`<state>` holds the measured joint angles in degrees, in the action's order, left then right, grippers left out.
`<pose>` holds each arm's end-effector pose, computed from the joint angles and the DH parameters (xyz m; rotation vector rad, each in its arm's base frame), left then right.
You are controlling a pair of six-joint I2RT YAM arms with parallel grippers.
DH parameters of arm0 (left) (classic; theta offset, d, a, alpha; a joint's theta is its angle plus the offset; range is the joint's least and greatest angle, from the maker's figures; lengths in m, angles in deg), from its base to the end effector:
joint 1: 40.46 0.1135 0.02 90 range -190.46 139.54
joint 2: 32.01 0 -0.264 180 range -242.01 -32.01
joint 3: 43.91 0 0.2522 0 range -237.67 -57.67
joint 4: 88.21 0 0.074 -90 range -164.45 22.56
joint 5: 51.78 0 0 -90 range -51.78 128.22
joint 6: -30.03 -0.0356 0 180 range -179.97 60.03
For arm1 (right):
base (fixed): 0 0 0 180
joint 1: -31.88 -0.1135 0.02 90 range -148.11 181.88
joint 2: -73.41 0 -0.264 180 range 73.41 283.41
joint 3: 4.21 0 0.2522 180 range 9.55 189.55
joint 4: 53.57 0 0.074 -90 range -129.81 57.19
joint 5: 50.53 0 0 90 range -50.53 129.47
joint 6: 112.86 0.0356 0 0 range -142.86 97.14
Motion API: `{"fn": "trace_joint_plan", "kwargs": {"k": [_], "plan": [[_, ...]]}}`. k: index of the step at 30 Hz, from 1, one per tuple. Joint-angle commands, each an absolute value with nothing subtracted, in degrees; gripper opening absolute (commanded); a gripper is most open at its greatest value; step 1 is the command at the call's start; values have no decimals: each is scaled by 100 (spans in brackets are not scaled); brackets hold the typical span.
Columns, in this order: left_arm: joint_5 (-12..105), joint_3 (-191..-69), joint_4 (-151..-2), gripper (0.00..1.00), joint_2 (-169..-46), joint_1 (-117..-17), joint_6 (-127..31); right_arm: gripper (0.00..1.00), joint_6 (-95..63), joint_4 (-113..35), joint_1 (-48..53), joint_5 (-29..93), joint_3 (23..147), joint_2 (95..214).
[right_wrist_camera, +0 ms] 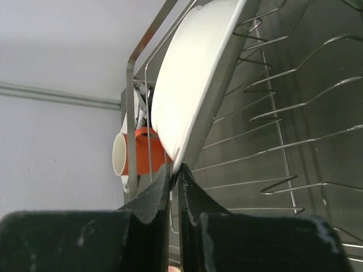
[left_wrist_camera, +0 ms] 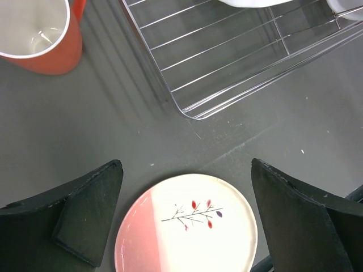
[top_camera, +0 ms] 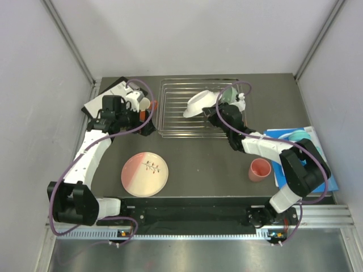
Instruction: Load the mixed dishes into the dish rack
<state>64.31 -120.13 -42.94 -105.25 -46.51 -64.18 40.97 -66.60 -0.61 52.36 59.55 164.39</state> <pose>0.2709 -0.0445 0.3081 0.4334 2.2340 -0.5405 0.3030 0.1835 0.2355 0.6807 1.8017 0.9684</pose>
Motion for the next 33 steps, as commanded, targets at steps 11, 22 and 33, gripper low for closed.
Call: {"fn": "trace_joint_plan", "kwargs": {"k": [11, 22, 33], "plan": [[5985, -12551, -5080, 99, -10988, -4872, -6497, 0, 5245, -6047, 60, 6698, 6589, 15488], [4974, -11868, -5555, 99, -11077, -5707, -7385, 0, 5897, -5502, 77, 6848, 7090, 15699], [4771, -10866, -5546, 99, -10620, -5839, -7755, 0, 6257, -4931, 139, 6953, 7643, 16076]]}}
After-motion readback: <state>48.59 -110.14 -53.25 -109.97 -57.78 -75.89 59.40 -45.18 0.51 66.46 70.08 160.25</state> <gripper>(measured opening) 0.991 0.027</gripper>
